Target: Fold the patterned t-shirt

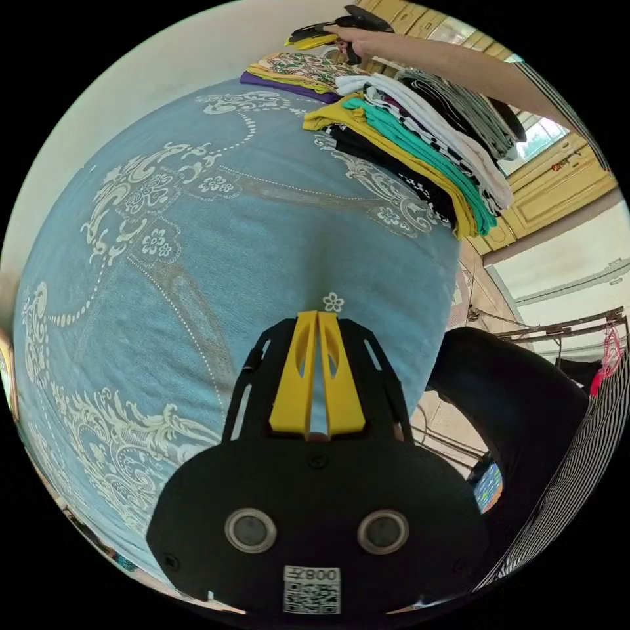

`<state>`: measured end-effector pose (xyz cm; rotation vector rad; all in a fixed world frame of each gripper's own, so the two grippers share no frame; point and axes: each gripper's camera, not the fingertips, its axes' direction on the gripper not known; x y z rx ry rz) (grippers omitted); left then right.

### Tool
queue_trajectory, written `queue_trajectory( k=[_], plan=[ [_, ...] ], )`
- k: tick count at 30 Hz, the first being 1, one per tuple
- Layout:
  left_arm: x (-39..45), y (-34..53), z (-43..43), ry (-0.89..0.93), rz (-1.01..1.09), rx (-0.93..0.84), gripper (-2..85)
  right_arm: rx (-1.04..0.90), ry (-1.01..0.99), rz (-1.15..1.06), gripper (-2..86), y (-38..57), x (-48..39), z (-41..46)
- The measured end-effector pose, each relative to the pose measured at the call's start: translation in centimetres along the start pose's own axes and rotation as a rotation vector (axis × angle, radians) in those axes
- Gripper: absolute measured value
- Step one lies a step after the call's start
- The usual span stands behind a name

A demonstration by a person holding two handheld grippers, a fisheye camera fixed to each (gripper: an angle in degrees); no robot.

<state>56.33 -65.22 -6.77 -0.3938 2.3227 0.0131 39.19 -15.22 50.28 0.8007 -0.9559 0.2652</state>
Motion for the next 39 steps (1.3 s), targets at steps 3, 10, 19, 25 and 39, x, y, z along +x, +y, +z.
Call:
queue_trajectory(
  k=[3, 10, 19, 25, 39],
  plan=[
    [0.2, -4.5, -1.4, 0.103, -0.031, -0.1, 0.3, -0.029, 0.066, -0.005, 8.0, -4.3, 0.1, 2.8],
    [0.9, -12.9, -6.0, 0.239, -0.203, -0.095, 0.2, -0.112, 0.276, -0.054, 8.3, -11.4, -1.6, 11.3],
    [2.9, -23.4, -8.8, 0.366, -0.401, -0.077, 0.1, -0.177, 0.36, -0.079, 3.1, -10.6, -4.7, 19.9],
    [5.6, -30.3, -12.2, 0.409, -0.415, -0.054, 0.1, -0.111, 0.213, -0.027, 0.6, -6.4, -4.6, 18.0],
    [12.0, -44.7, -28.1, 0.454, -0.415, 0.191, 0.1, 0.08, -0.545, -0.086, 1.4, 9.4, -14.2, -1.0]
  ],
)
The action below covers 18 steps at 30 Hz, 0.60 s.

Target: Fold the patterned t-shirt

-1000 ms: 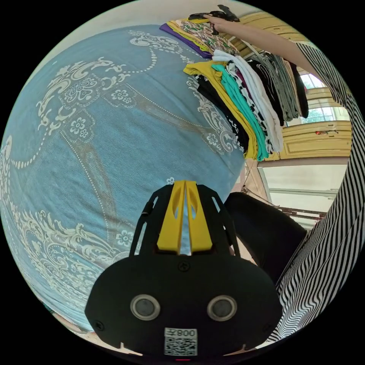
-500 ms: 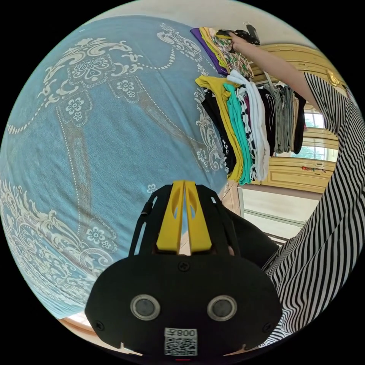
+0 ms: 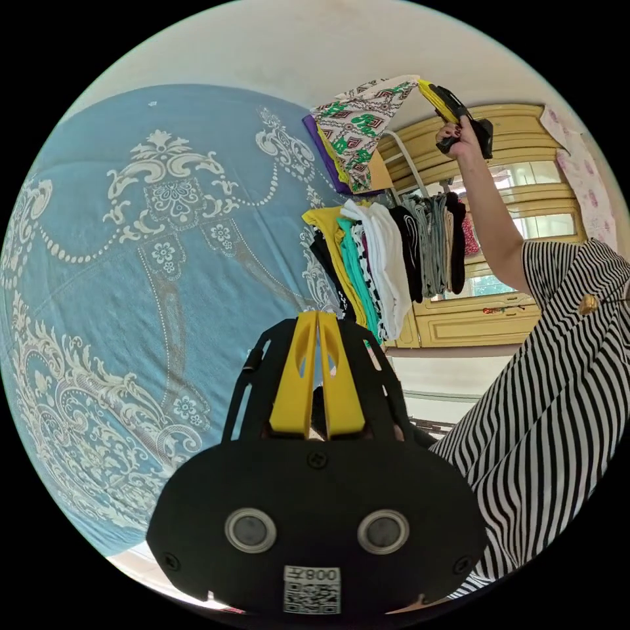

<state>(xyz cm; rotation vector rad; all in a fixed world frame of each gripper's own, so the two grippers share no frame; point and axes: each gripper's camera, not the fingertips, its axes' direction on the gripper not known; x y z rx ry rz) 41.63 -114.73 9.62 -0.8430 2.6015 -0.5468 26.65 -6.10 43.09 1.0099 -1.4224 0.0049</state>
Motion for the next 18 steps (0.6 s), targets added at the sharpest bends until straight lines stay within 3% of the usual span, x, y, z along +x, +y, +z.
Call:
queue_trajectory(
  k=[4, 12, 18],
  plan=[
    [4.7, -1.4, -4.8, -0.009, 0.039, 0.094, 0.2, 0.0, -0.174, -0.055, 3.2, 3.7, -9.1, -0.5],
    [12.7, -0.6, -22.1, -0.111, 0.087, 0.445, 2.2, -0.035, -0.299, -0.207, 4.1, 12.4, -28.5, -0.3],
    [16.7, 1.5, -31.9, -0.091, 0.131, 0.609, 7.6, -0.062, -0.413, -0.251, 3.2, 19.8, -39.7, 2.7]
  ],
)
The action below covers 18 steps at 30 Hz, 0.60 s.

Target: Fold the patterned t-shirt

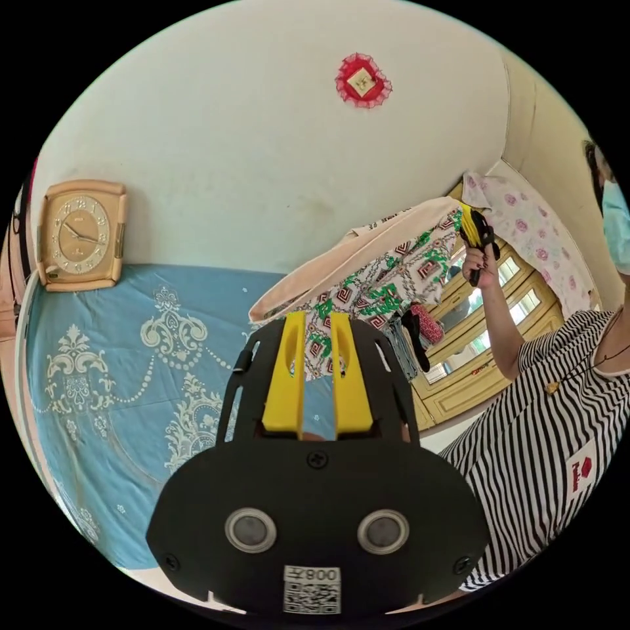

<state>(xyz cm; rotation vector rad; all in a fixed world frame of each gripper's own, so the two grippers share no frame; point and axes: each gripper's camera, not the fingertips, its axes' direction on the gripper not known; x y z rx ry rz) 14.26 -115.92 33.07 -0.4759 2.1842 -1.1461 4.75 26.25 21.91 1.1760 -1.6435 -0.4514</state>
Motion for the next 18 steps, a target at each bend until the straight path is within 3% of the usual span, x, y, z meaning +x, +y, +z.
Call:
queue_trajectory(
  k=[4, 9, 18],
  plan=[
    [1.7, 0.1, -1.8, -0.072, -0.004, -0.008, 9.2, -0.021, -0.087, -0.048, 2.3, 3.4, -5.2, 6.1],
    [5.4, -0.8, 2.0, 0.116, -0.038, -0.014, 9.5, -0.098, -0.138, -0.108, 2.1, 6.9, -9.1, 12.7],
    [16.7, -1.8, 13.4, 0.218, -0.004, -0.036, 10.7, -0.16, -0.203, -0.215, 2.1, 12.2, -11.2, 18.3]
  ],
)
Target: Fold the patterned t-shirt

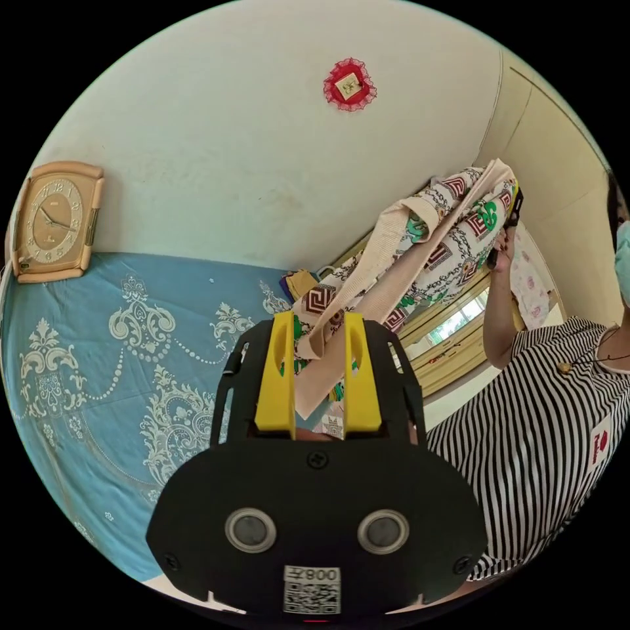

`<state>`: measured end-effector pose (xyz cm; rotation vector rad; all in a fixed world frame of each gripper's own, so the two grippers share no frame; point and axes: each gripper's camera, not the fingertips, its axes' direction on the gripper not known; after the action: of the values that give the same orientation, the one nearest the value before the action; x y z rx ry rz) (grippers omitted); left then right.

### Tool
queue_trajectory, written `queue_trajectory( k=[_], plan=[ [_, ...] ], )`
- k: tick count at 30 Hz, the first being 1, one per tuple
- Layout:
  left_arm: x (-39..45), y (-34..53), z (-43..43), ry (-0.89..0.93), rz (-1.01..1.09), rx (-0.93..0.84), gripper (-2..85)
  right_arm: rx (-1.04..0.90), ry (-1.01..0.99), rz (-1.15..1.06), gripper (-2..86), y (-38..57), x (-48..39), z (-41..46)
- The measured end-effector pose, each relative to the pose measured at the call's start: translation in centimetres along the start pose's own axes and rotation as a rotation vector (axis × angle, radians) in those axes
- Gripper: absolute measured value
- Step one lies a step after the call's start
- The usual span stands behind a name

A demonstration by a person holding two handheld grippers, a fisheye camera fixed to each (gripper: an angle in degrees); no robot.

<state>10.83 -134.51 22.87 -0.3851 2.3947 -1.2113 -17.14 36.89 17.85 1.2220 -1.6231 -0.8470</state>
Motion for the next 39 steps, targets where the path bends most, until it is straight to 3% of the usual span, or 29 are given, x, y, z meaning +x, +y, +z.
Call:
queue_trajectory(
  k=[12, 23, 31, 39],
  plan=[
    [10.3, -1.6, 19.9, -0.072, 0.021, -0.014, 1.1, 0.012, 0.006, -0.074, 2.1, 6.1, 3.6, 0.8],
    [20.2, -3.4, 27.7, -0.187, 0.112, 0.127, 0.3, 0.095, 0.082, 0.036, 0.3, 13.2, 14.3, -2.7],
    [31.6, -4.7, 32.8, -0.306, 0.31, 0.285, 0.2, -0.061, 0.154, 0.171, 0.3, 20.8, 25.2, -1.5],
    [43.8, -5.2, 46.0, -0.402, 0.55, 0.316, 0.1, -0.254, 0.155, 0.435, 0.4, 30.7, 39.4, 6.0]
  ],
)
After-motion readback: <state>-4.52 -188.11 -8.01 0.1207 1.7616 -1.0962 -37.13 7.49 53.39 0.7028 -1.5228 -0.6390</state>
